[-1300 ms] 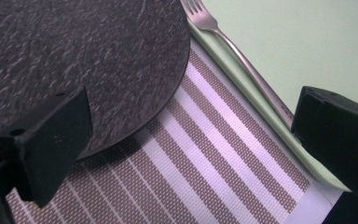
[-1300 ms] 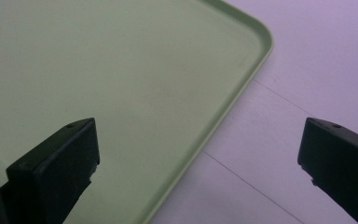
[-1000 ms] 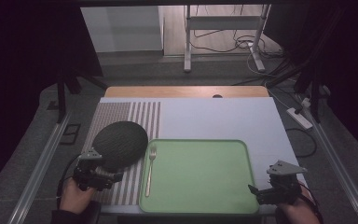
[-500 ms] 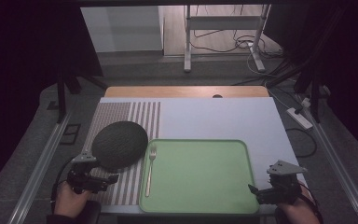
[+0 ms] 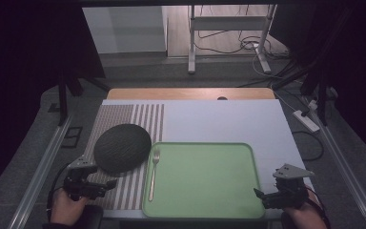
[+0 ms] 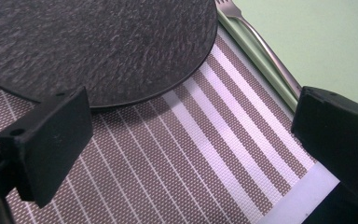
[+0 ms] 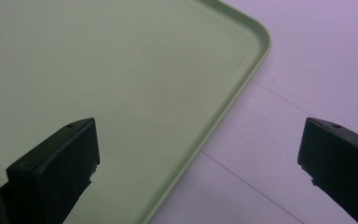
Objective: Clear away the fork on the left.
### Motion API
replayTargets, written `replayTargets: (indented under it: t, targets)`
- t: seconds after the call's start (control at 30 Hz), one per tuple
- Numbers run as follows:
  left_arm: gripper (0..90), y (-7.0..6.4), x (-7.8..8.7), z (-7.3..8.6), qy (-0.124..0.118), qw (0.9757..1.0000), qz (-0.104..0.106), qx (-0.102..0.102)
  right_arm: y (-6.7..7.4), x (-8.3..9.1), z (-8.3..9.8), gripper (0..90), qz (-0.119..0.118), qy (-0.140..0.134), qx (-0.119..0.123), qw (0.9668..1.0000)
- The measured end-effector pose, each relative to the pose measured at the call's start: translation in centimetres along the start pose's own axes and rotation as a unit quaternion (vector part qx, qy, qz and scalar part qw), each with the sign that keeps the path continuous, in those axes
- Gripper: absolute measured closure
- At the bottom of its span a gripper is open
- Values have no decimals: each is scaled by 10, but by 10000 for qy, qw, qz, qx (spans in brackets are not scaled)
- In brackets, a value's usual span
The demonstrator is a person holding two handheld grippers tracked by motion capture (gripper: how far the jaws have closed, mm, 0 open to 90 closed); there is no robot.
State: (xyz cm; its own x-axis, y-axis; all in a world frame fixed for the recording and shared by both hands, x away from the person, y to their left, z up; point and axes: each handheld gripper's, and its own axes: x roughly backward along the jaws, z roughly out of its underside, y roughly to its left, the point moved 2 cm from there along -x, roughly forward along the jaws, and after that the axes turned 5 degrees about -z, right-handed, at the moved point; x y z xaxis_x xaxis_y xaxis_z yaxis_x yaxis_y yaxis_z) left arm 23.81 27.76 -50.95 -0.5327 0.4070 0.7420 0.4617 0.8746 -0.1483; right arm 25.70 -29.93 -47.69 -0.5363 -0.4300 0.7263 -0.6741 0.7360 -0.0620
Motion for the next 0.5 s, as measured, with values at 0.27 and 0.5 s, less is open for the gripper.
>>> replayTargets:
  t: [0.27,0.5]
  targets:
    - [0,2,3,4,6,10000,-19,32,0,0,0,0,3,-10,-20,10000]
    - [0,3,7,8,21,10000,-59,49,0,0,0,0,9,-8,-27,10000]
